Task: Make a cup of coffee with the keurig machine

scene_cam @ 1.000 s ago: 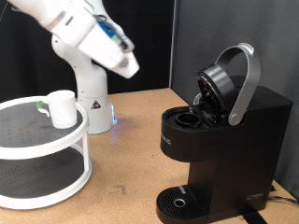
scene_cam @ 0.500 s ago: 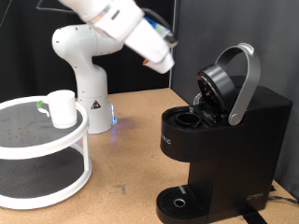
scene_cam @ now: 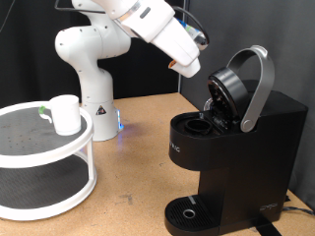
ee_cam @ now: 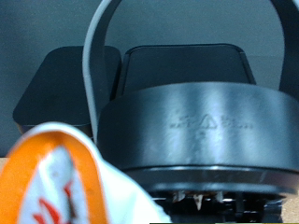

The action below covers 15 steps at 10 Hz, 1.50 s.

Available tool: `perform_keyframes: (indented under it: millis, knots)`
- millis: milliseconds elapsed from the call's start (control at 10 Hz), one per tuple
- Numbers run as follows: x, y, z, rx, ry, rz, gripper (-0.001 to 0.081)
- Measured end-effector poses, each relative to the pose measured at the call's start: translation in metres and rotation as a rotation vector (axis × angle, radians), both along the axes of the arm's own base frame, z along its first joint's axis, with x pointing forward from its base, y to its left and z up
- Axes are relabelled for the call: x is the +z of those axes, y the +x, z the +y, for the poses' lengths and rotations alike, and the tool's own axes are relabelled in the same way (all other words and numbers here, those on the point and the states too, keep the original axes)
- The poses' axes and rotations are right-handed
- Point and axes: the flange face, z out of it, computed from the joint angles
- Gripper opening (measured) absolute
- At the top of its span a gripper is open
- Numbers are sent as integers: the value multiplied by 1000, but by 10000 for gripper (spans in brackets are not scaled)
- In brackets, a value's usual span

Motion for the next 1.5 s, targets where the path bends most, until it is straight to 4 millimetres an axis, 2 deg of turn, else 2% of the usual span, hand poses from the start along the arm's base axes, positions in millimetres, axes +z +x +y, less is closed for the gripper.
perform_keyframes:
  millis: [400, 800, 1500]
  knots:
    - [-26, 5, -1, -39, -35, 12, 133]
    - [-63, 20, 14, -30, -82, 55, 133]
    - [-94, 36, 32, -45, -165, 76, 133]
